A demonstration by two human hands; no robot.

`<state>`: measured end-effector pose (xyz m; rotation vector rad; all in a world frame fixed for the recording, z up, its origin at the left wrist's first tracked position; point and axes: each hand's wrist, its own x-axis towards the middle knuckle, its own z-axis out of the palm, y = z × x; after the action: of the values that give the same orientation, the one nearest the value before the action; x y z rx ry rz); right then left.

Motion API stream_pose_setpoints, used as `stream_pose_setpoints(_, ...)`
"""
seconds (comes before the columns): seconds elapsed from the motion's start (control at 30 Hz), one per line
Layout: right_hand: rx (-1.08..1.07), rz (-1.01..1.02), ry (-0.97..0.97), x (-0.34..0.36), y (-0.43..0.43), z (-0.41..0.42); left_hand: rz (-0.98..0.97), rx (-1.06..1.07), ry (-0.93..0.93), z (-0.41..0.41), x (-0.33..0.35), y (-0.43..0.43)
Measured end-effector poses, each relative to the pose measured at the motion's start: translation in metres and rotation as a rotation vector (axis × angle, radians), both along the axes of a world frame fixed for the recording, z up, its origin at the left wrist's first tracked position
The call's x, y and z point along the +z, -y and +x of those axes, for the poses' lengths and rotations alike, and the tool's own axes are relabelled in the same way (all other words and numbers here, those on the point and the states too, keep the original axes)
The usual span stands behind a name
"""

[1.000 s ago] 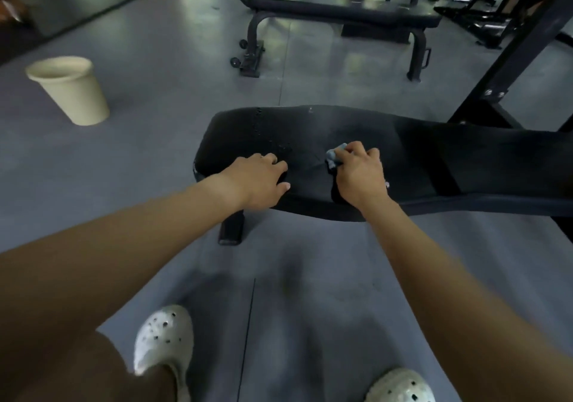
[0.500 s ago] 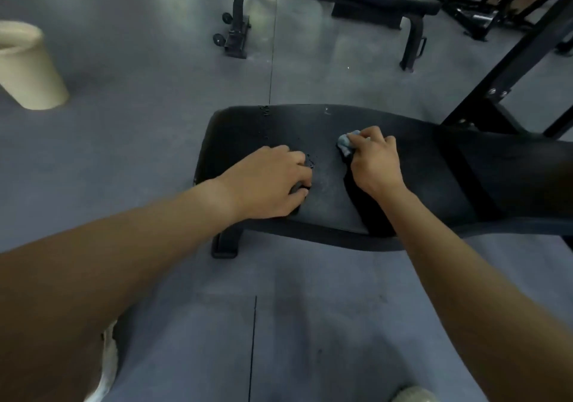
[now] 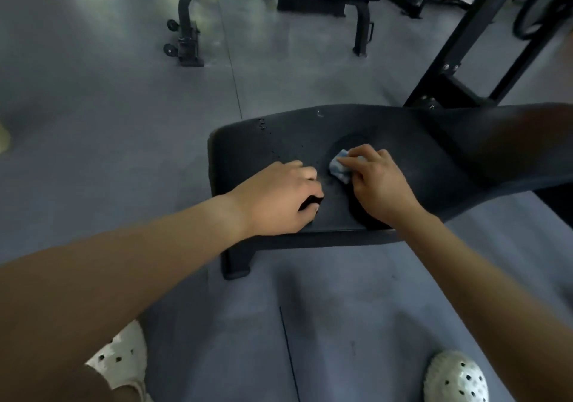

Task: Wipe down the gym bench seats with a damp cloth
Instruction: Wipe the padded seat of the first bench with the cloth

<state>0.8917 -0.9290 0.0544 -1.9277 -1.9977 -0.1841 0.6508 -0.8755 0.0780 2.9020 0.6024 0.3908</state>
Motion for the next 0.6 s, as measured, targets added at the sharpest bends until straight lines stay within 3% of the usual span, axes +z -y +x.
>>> stream_pose_setpoints(0.17,-0.388,-0.065,-0.06,0.005,-0.021,-0.022,0.016,-0.125,-0.034,-0.017,-0.001,-0.013)
stream_pose_setpoints(0.47,-0.05,-0.035,0.021,0.0,0.015,-0.083,0.039,-0.23,-0.022,-0.042,0.003,-0.031)
stream_pose_setpoints(0.6,-0.139,-0.065,0.147,0.005,0.017,-0.058,0.008,-0.256,-0.006,-0.04,0.0,-0.035)
